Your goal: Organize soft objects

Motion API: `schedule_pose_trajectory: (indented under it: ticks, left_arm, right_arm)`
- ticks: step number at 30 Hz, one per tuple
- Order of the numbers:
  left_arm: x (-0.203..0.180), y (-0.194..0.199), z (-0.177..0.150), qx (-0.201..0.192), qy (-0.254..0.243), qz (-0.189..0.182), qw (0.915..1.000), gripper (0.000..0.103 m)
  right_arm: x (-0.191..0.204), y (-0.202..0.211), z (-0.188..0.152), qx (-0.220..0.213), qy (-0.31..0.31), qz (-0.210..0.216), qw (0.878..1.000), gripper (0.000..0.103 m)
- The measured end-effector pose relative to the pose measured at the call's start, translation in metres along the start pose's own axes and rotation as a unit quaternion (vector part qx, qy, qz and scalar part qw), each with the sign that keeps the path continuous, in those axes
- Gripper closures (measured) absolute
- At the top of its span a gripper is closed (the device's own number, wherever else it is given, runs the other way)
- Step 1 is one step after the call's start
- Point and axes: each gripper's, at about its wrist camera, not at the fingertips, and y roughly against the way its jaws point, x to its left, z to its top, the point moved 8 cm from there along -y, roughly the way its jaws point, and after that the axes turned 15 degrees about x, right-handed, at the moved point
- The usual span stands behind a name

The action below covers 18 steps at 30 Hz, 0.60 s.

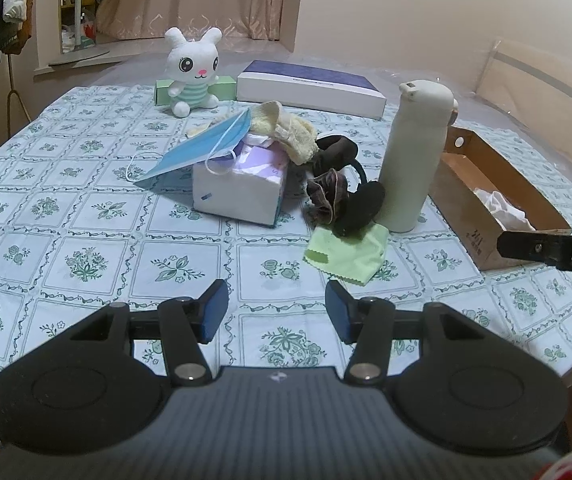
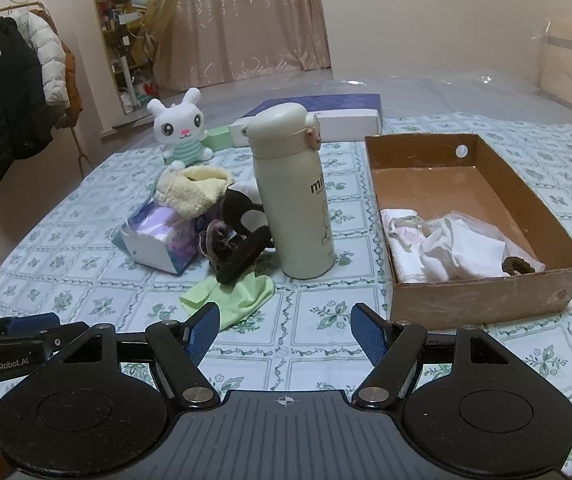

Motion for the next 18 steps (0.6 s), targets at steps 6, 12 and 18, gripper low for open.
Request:
schedule_pose_trajectory:
  ticks: [6,12,18]
  left_arm:
    - [0.0,-0.006,0.0,0.006,0.0,-0.001,1.0,0.053]
    - [-0.001,-0.016,0.001,0.015,-0.004,-0.003,0.9999,0.051]
    - [-0.005,-0.035,0.007,0.025,-0.017,-0.007,0.9995,0.044]
  right_arm:
    - [0.001,-0.005,0.002,0.004,0.003,-0.002,1.0,0.031]
    - [0.0,-0.018,0.002,0.014,0.004,0.0,1.0,0.031]
    - [-0.004,-0.033,0.004,0.021,0.004,-0.001,1.0,0.031]
